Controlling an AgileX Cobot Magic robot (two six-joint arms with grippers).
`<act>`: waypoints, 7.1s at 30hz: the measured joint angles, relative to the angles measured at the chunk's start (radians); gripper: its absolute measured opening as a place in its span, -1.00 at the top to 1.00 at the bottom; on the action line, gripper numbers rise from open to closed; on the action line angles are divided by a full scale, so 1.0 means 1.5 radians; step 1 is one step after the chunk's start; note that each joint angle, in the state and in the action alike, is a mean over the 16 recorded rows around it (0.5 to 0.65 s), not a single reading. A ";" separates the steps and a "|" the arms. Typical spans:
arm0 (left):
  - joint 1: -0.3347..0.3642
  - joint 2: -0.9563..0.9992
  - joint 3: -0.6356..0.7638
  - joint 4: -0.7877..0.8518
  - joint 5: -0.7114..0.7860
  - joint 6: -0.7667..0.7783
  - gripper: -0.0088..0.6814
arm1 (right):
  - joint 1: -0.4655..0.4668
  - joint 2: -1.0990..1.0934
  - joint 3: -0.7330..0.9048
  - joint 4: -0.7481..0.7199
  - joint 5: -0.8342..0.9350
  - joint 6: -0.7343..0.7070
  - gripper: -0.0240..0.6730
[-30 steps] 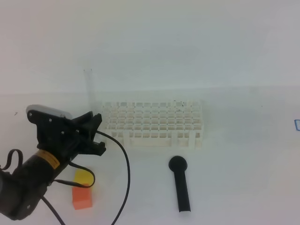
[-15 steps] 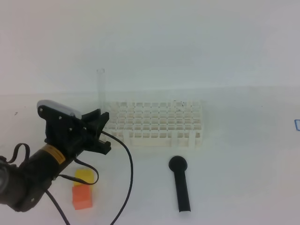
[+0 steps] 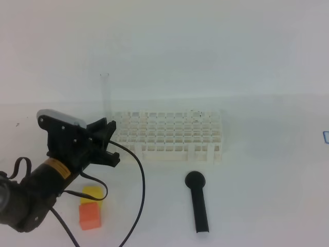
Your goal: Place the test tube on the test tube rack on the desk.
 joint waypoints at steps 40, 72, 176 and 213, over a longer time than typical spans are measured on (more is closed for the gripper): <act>-0.096 -0.185 -0.021 0.363 0.000 -0.308 0.98 | 0.000 0.035 0.000 0.011 -0.265 0.037 0.93; -0.320 -0.238 -0.021 0.369 0.001 -0.447 0.98 | 0.000 0.119 -0.057 0.349 -0.611 -0.128 -0.59; -0.318 -1.115 0.308 0.850 1.097 -1.198 0.98 | 0.334 0.990 -0.739 1.010 -0.510 -0.901 0.56; -0.318 -1.115 0.308 0.850 1.099 -1.199 0.98 | 0.334 1.001 -0.748 0.975 -0.455 -0.850 0.55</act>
